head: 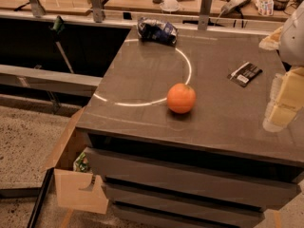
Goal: Move rxbar chocolate near orange
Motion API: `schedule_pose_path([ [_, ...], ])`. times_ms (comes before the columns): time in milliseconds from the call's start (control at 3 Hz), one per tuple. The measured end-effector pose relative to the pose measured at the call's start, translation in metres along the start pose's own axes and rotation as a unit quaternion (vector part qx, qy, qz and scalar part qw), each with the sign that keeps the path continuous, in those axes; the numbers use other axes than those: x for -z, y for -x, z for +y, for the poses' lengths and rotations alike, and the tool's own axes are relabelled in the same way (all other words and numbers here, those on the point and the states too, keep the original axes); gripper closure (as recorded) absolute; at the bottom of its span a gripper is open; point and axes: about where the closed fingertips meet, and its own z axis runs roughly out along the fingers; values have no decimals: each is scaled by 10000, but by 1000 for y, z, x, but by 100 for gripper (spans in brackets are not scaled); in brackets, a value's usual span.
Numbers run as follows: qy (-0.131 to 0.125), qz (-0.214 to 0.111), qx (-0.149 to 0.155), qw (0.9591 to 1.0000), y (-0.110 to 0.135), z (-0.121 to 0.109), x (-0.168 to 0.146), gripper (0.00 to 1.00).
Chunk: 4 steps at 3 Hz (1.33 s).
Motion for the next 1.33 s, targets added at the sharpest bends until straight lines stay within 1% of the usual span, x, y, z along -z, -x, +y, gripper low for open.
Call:
schedule_pose_path([
  [333, -18, -52, -13, 10000, -1, -3, -1, 0],
  [667, -110, -390, -97, 9991, -8, -26, -10, 0],
  [1000, -426, -1009, -683, 9916, -45, -70, -18, 0],
  [1333, -778, -1903, -1558, 9662, -79, -124, -32, 0],
])
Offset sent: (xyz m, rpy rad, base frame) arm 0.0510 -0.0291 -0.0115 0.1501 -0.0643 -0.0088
